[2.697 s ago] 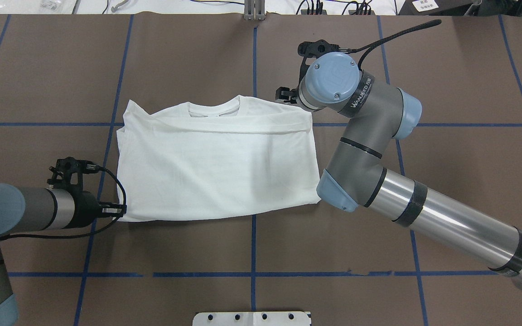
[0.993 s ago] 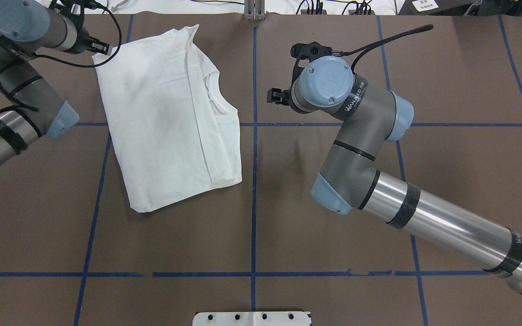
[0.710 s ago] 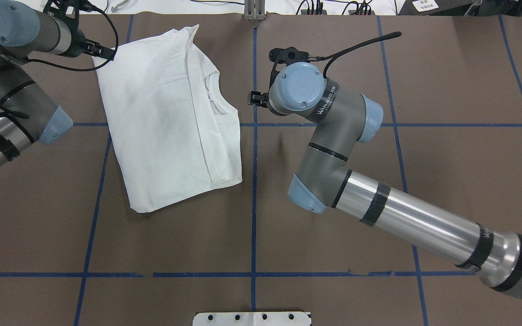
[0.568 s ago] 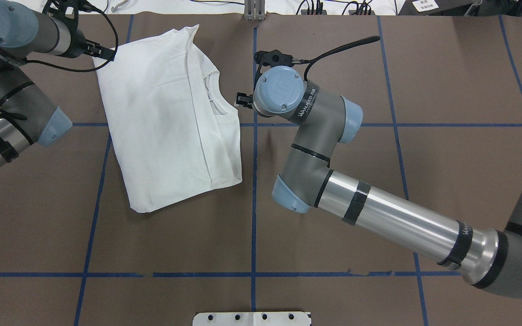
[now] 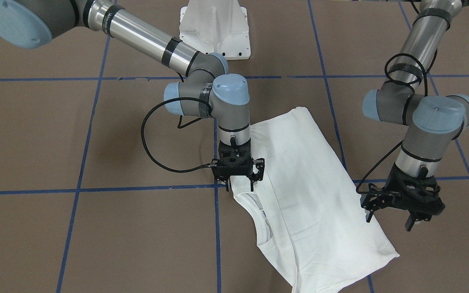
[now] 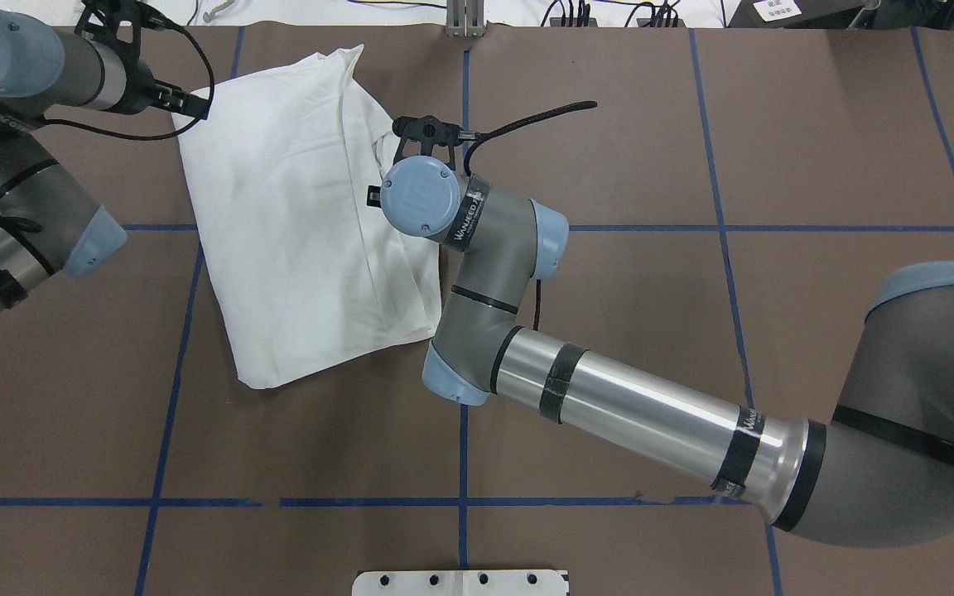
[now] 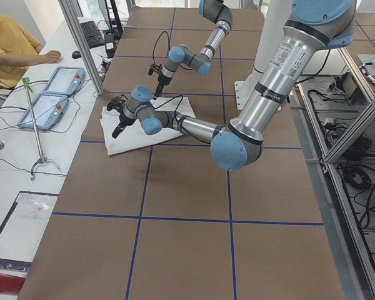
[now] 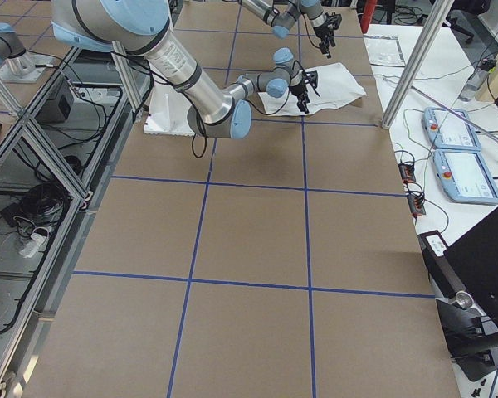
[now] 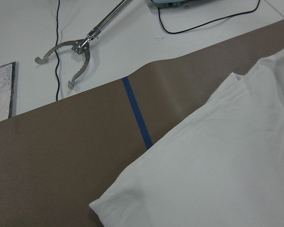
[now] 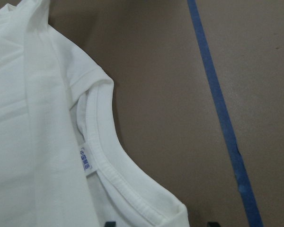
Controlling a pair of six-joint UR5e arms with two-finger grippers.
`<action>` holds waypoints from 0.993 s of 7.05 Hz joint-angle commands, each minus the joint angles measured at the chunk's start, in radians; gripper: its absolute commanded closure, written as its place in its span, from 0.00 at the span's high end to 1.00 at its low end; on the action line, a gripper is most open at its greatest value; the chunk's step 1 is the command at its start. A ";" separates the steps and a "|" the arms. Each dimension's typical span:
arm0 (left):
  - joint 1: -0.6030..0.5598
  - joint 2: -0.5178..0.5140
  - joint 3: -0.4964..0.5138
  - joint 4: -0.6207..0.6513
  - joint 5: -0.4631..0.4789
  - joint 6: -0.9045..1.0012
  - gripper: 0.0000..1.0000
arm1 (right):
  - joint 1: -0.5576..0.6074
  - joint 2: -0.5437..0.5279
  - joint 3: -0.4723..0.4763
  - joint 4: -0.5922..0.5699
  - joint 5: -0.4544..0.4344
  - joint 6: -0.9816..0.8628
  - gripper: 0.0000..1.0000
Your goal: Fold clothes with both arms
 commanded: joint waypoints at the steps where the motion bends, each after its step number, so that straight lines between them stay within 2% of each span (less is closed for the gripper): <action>1: 0.001 0.006 0.000 0.000 0.000 0.001 1.00 | -0.006 0.006 -0.020 0.004 -0.016 -0.005 0.62; 6: 0.001 0.008 0.000 0.000 0.002 0.001 1.00 | -0.012 0.001 -0.026 -0.002 -0.017 -0.021 0.45; 7: 0.001 0.008 0.000 0.000 0.002 0.001 1.00 | -0.012 0.001 -0.026 -0.005 -0.017 -0.053 0.29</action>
